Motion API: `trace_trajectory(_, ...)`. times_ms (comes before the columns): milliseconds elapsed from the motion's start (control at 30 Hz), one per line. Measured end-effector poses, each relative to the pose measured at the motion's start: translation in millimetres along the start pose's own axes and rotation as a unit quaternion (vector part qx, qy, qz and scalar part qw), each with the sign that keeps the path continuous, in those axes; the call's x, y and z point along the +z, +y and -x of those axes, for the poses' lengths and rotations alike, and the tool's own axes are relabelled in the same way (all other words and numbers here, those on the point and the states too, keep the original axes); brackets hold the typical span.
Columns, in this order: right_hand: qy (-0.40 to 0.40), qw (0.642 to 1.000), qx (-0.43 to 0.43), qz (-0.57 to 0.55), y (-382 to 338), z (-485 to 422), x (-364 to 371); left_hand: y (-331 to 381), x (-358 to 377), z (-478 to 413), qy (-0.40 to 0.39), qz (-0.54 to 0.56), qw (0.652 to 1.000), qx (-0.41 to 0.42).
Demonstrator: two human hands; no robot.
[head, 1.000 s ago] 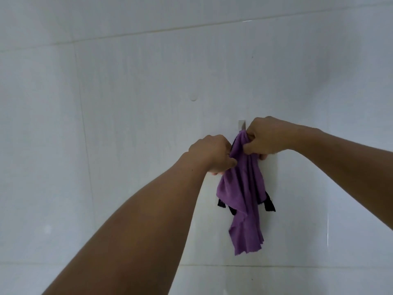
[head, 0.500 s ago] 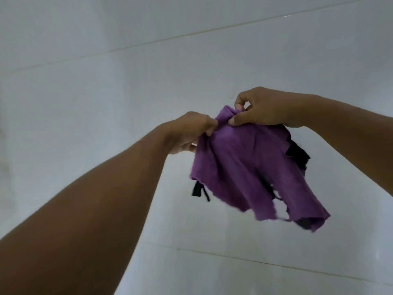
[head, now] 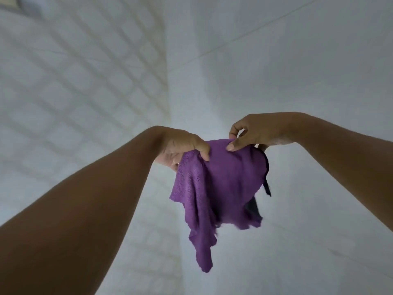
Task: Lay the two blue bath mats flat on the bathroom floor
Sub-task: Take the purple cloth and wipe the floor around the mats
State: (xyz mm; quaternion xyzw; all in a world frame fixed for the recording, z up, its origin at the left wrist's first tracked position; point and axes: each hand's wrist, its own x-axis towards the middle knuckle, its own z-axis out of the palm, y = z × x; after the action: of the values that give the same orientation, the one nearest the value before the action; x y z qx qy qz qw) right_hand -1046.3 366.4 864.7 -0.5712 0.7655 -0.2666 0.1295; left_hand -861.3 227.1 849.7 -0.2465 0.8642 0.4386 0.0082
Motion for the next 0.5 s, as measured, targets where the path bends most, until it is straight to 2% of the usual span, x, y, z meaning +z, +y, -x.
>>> trace_trajectory(167, 0.004, 0.998, -0.068, -0.012, -52, -92, 75, -54, -67, 43, 0.077, 0.068, 0.994, -0.042)
trace_trajectory(233, 0.013, 0.996, -0.086, -0.003, -77, -122, 107, -72, -91, 57, 0.127, 0.080, 0.987, -0.060)
trace_trajectory(300, -0.003, 0.996, -0.084, -0.040, -95, -148, 140, -93, -111, 70, 0.195, 0.093, 0.974, -0.071)
trace_trajectory(367, -0.078, 0.993, -0.027, -0.082, -107, -171, 174, -115, -127, 83, 0.259, 0.132, 0.954, -0.072)
trace_trajectory(400, -0.147, 0.985, 0.012, -0.084, -111, -180, 194, -126, -134, 89, 0.283, 0.155, 0.944, -0.072)
trace_trajectory(467, -0.304, 0.947, 0.051, -0.089, -120, -194, 240, -148, -146, 103, 0.322, 0.192, 0.924, -0.068)
trace_trajectory(500, -0.367, 0.923, 0.041, -0.107, -126, -201, 261, -158, -152, 110, 0.343, 0.205, 0.914, -0.063)
